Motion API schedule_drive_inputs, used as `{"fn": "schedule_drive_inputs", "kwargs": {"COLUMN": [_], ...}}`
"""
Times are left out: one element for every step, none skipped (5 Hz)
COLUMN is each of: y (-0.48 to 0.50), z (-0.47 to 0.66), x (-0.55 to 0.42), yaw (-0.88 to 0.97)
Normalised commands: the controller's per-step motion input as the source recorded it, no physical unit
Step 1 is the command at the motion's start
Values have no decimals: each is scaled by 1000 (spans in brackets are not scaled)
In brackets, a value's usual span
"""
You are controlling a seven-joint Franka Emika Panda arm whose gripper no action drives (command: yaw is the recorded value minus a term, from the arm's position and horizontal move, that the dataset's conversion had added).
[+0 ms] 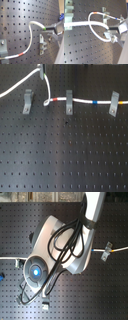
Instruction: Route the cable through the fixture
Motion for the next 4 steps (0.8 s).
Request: {"fn": "schedule_drive_inputs", "kwargs": {"y": [-132,-482,-635,-700], "z": [53,37,1,-24], "x": [-152,-291,-249,-314], "yaw": [-554,-346,-223,-74]}}
